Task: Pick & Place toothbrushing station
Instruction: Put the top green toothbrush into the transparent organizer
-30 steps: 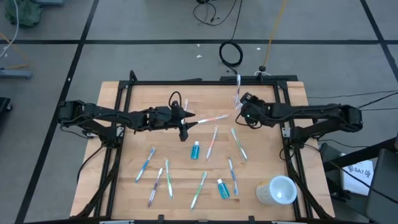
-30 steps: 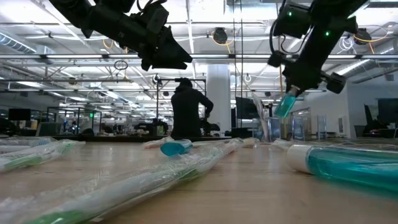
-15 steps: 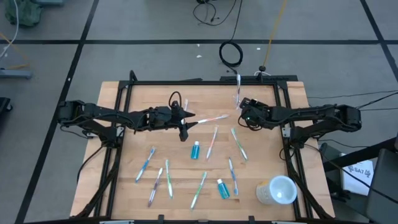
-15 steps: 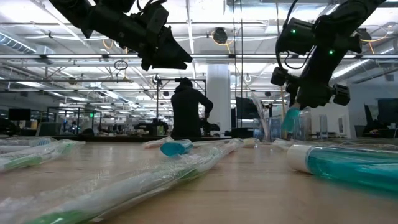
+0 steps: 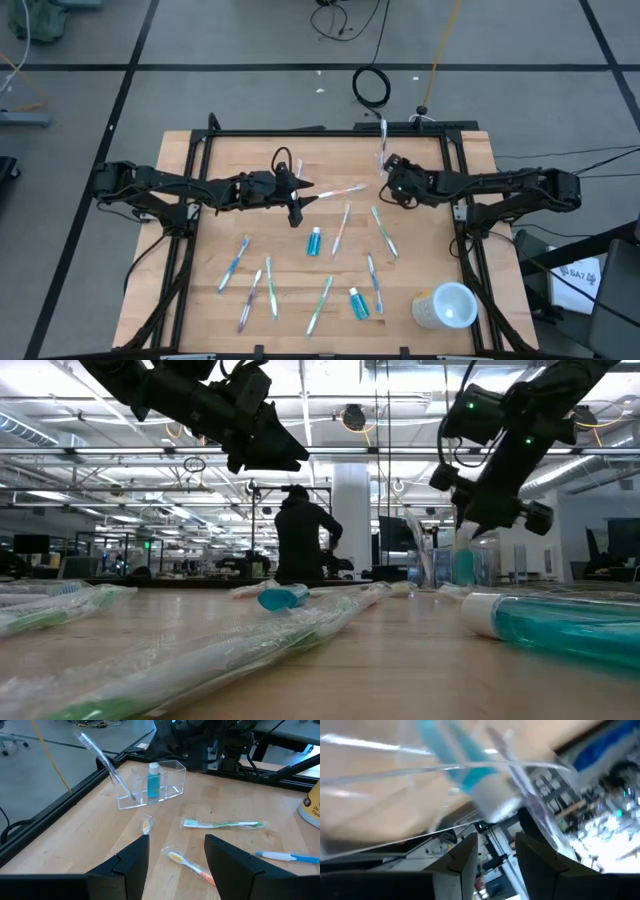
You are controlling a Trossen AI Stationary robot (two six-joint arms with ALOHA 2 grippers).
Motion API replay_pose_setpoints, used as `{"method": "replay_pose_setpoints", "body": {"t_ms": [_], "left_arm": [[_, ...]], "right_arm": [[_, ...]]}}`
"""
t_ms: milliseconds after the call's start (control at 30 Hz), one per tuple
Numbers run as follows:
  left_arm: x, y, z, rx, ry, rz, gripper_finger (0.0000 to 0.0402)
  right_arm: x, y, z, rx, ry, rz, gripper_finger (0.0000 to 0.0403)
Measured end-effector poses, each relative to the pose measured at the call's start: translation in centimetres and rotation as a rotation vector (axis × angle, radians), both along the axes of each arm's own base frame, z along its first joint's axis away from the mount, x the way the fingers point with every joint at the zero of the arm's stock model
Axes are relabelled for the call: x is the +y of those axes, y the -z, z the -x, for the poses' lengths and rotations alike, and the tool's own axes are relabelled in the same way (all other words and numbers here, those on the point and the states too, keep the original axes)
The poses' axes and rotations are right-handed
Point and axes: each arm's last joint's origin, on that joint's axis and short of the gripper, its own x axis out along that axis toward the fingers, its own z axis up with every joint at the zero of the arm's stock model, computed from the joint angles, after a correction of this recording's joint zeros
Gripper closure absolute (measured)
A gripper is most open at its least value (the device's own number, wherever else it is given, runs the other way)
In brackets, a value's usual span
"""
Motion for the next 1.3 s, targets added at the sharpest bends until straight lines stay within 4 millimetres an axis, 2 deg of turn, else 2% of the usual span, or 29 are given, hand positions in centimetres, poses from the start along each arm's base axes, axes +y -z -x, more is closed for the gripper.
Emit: {"method": "replay_pose_setpoints", "body": {"t_ms": [167, 400, 633, 800, 933, 1033, 1100, 1200, 1300], "left_arm": [[0.0, 0.0, 0.0, 0.000, 0.000, 0.000, 0.0204], [0.0, 0.0, 0.0, -0.001, 0.001, 0.001, 0.0204], [0.0, 0.0, 0.0, -0.001, 0.000, 0.003, 0.0204], [0.0, 0.0, 0.0, -0.002, 0.000, 0.005, 0.0204], [0.0, 0.0, 0.0, -0.002, 0.000, 0.005, 0.0204], [0.0, 0.0, 0.0, -0.002, -0.001, 0.007, 0.0204], [0.0, 0.0, 0.0, -0.003, -0.002, 0.009, 0.0204], [0.0, 0.0, 0.0, -0.005, -0.004, 0.014, 0.0204], [0.0, 0.0, 0.0, -0.012, -0.013, 0.040, 0.0204]], "right_arm": [[-0.2, -0.8, -0.4, -0.195, 0.118, 0.063, 0.0276], [0.4, -2.3, 0.1, -0.357, 0.214, 0.155, 0.0275], [2.9, -4.0, 0.4, -0.709, 0.260, 0.122, 0.0275], [5.3, -4.2, 0.0, -1.051, 0.293, -0.087, 0.0275], [6.8, -3.8, -0.6, -1.301, 0.389, -0.532, 0.0275], [7.3, -3.5, -0.9, -1.394, 0.530, -0.846, 0.0275], [7.5, -3.3, -0.9, -1.440, 0.659, -0.979, 0.0275], [7.7, -2.3, -0.5, -1.437, 0.797, -1.079, 0.0275], [7.8, -0.2, 0.2, -1.406, 0.913, -1.131, 0.0275]]}}
